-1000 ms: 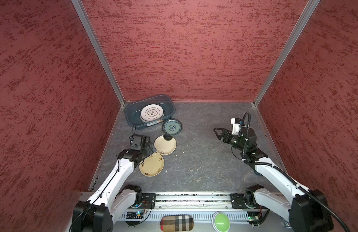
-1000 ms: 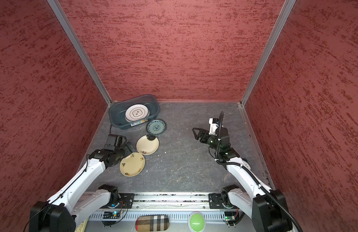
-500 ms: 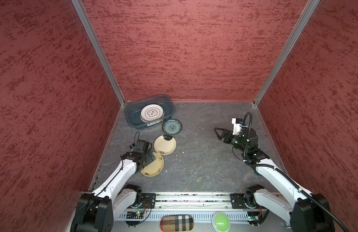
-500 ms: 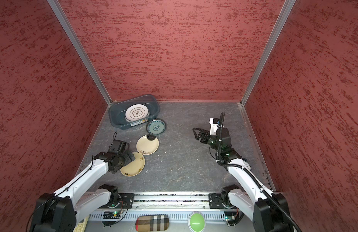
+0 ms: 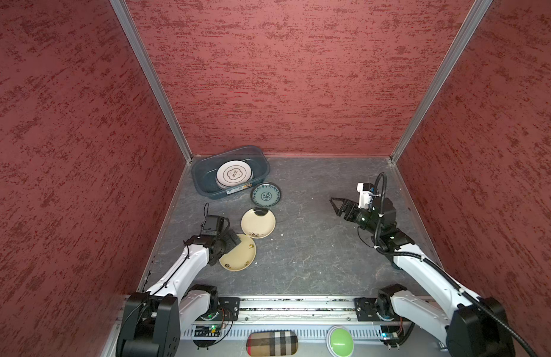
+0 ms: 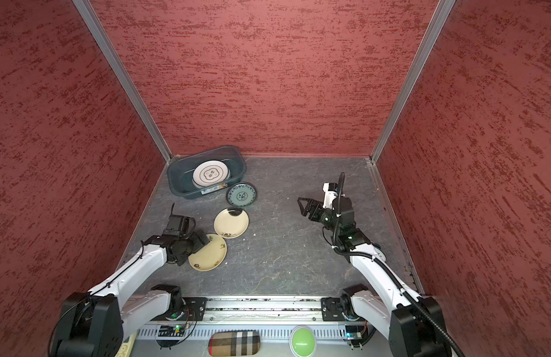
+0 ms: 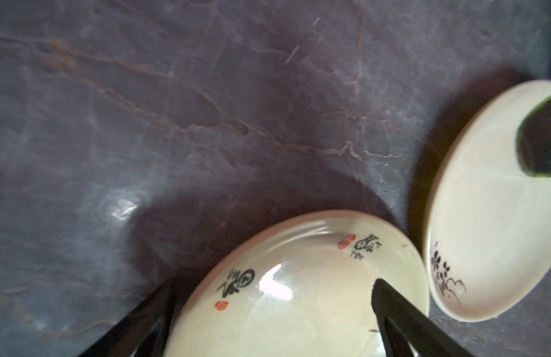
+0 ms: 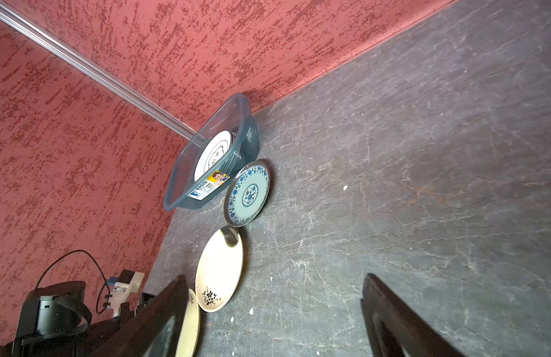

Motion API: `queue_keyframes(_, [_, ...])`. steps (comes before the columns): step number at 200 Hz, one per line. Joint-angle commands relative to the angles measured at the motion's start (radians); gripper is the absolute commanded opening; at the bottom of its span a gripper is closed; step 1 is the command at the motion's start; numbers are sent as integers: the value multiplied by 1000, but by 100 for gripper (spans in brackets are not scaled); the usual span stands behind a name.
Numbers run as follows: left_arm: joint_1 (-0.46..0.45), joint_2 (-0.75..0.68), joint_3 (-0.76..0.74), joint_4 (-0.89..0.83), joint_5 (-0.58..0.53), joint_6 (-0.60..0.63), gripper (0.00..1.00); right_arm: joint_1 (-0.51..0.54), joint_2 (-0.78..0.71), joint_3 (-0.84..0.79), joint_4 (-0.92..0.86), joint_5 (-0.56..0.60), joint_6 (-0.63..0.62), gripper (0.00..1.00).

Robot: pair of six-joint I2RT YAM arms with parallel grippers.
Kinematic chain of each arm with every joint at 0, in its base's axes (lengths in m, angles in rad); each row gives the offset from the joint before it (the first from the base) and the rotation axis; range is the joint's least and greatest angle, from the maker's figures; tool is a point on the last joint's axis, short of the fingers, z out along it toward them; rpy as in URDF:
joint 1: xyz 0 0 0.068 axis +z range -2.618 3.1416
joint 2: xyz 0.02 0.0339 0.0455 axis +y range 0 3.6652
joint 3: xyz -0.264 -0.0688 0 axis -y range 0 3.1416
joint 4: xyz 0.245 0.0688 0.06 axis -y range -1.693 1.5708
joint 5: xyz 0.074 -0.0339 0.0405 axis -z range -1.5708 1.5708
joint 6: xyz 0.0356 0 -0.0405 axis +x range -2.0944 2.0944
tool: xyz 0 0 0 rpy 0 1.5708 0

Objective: Place the plates into the plastic bin on the countertop
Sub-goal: 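Press the left gripper onto the rim of the cream plate with red stamps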

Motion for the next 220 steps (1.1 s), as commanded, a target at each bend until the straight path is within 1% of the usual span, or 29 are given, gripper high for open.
queue_keyframes(1, [-1, 19, -78, 55, 154, -16, 98, 7, 12, 33, -16, 28, 3, 89])
queue_keyframes(11, [-1, 3, -86, 60, 160, -17, 96, 8, 16, 37, -15, 31, 5, 89])
queue_keyframes(33, [2, -32, -95, 55, 173, -4, 81, 8, 26, 46, -14, 36, 7, 89])
queue_keyframes(47, [2, -51, -105, 53, 188, 2, 74, 8, 36, 51, -13, 37, 6, 89])
queue_keyframes(57, [2, -62, -114, 53, 204, 10, 71, 8, 43, 54, -11, 39, 8, 89])
queue_keyframes(79, [-5, -70, -132, 71, 266, 22, 70, 8, 60, 60, -6, 36, 14, 89])
queue_keyframes(96, [-27, -60, -130, 59, 277, 11, 71, 7, 73, 64, -1, 28, 17, 89])
queue_keyframes(155, [-136, -53, -123, 20, 236, -34, 71, 8, 87, 84, -5, 34, 8, 89])
queue_keyframes(197, [-200, -32, -121, 84, 253, -21, 72, 8, 116, 96, 0, 25, 12, 89])
queue_keyframes(220, [-241, 11, -120, 143, 278, -22, 68, 8, 124, 99, 3, 23, 14, 89])
